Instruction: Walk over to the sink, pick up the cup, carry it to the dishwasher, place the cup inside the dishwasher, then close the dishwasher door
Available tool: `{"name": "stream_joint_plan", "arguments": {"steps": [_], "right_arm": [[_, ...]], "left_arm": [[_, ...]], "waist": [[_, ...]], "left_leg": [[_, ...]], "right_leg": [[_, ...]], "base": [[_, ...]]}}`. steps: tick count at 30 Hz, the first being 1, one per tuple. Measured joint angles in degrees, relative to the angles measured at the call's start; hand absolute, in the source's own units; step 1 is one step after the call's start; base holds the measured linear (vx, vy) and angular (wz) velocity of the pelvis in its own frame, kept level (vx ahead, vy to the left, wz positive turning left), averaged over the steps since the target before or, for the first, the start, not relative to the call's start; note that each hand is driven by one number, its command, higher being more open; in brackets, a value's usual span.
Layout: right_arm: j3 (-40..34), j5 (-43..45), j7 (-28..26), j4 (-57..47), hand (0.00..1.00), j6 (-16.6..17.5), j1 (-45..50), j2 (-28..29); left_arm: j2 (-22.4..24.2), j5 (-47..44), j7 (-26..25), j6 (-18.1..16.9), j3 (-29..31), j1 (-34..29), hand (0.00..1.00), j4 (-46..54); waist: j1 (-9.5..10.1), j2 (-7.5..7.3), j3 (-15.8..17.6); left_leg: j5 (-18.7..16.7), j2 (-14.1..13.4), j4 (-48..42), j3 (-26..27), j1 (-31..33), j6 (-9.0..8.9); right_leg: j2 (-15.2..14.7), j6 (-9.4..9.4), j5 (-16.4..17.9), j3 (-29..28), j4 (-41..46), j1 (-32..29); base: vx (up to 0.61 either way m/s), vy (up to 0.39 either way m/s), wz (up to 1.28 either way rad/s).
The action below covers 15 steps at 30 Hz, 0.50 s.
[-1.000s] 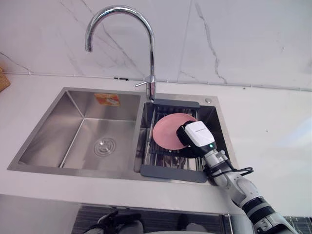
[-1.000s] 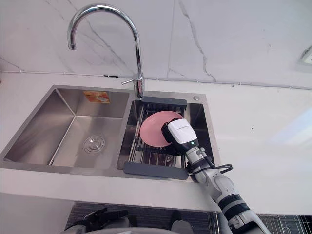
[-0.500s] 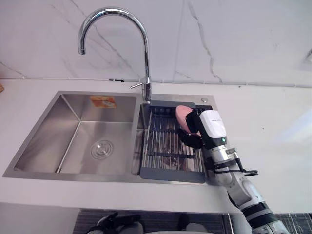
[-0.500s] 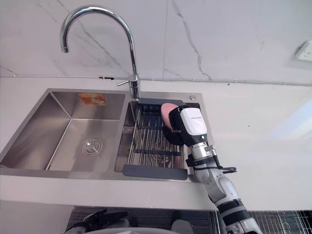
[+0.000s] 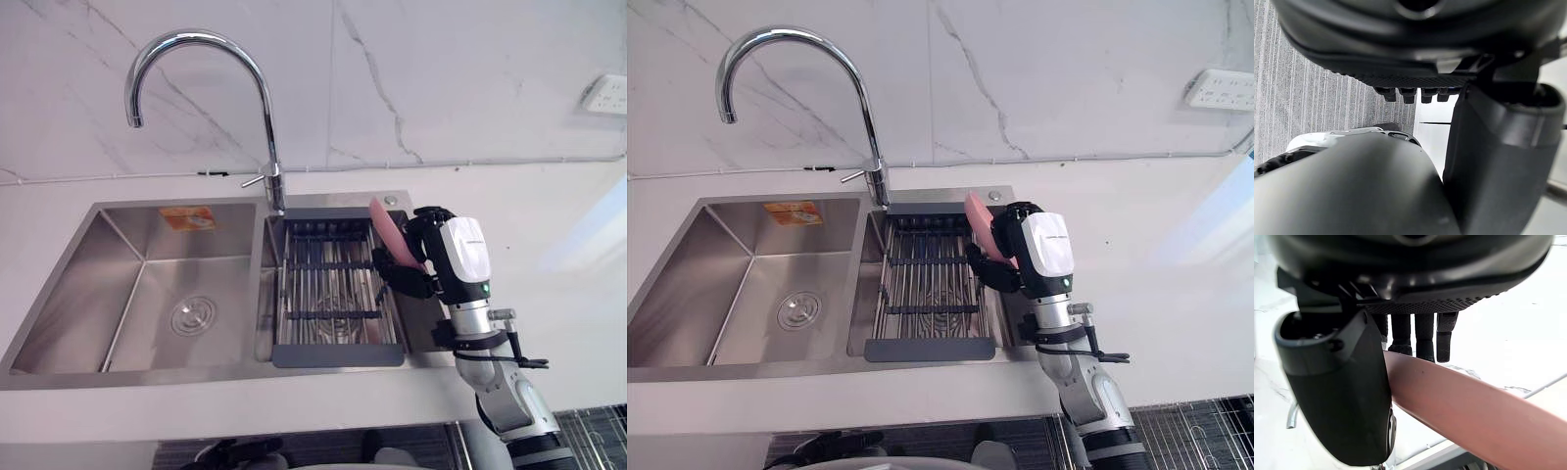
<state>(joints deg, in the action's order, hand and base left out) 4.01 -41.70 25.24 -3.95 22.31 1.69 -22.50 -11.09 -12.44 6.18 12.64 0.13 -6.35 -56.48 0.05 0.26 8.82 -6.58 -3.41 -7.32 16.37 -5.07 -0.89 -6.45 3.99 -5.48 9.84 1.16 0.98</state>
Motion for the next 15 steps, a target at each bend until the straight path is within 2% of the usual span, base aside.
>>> {"name": "stream_joint_plan", "arguments": {"steps": [6, 15], "right_arm": [[-5.51, 0.6, 2.74, -1.71, 0.0, 0.11, -0.01, -0.01], [-6.57, 3.43, 3.94, -7.12, 0.0, 0.09, -0.84, 0.22]], "left_arm": [[-0.07, -0.68, -0.17, 0.81, 0.06, -0.01, 1.0, -0.11], [-0.02, -1.14, -0.61, 0.8, 0.1, -0.27, 1.0, -0.14]], "waist": [[-0.24, -0.2, 0.12], [-0.22, -1.37, 0.82]], "left_leg": [[-0.05, 0.13, 0.16, 0.7, -0.51, 0.05], [-0.2, 0.4, 0.35, 0.73, -1.35, -0.03]], "right_leg": [[-0.03, 0.12, -0.06, -0.56, 0.34, -0.2], [-0.25, 0.18, 0.31, -0.8, 0.78, 0.03]], "base": [[-0.02, 0.012, -0.07], [-0.03, 0.007, -0.02]]}}
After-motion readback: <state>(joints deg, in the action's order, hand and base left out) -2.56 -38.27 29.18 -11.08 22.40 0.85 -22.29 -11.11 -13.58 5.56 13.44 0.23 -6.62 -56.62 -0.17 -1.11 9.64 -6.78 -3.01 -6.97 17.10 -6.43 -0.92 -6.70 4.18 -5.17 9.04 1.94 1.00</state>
